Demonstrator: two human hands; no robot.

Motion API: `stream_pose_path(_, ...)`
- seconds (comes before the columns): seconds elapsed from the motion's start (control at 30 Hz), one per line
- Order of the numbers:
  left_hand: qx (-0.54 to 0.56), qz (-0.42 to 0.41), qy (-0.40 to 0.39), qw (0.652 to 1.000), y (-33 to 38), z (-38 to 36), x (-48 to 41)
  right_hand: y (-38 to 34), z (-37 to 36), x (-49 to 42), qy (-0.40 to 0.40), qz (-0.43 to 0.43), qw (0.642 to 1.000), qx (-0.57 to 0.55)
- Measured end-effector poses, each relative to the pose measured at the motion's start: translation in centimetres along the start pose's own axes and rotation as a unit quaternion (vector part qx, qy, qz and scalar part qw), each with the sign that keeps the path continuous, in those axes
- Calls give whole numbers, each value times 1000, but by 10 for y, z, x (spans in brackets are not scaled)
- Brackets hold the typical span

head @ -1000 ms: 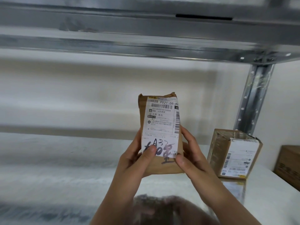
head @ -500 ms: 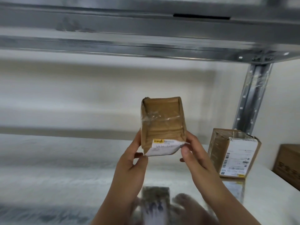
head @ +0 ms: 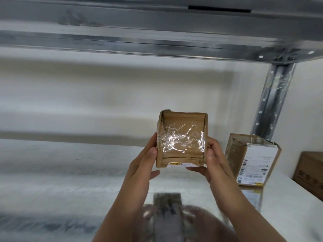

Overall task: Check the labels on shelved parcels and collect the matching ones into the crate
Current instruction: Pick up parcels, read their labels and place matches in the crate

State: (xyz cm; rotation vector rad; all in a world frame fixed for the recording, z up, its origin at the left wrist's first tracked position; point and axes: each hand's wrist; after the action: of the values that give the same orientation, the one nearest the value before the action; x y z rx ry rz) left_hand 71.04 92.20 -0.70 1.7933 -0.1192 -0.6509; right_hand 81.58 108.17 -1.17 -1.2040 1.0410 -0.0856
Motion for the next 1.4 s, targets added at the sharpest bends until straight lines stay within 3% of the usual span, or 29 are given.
stream_pose_path(0.37,-7,4,19,1000,-6,8,-2,12,8,-6,-2,-16,999,-29)
stream_pose_path(0.57,11,70,48,996,-6,6,-8,16,6,-12,25,-52,997,-45)
stream_pose_path(0.77,-30,29,26,999,0,1,0,15,5,-16,15,-84,996,-23)
stream_pose_path(0.93,-1,-2,13,1000,-5,4,-2,5,4,-5,-13,-38,999,-2)
stream_pose_path(1.03,-39,-28,18,999,-9,4,-3,8,4,-6,-6,-25,1000,15)
stream_pose_path(1.13,-13,-33,35,999,-5,1,-2,9,1,-9,7,-48,999,4)
stream_pose_path(1.27,86,28,54,994,2,0,-3,4,-7,-17,3,-105,994,-41)
stream_pose_path(1.4,69,-15,16,997,-1,2,4,15,-7,-21,-2,-134,991,-29)
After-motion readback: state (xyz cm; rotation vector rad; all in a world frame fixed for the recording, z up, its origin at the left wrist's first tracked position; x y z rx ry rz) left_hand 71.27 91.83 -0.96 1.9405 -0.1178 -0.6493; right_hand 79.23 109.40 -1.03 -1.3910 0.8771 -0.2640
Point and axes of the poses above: each hand's wrist, its own x-axis away from the middle knuckle, its own z-axis out of the back of the hand, y = z × x, and after that the axes turned 10 degrees about y, right-handed
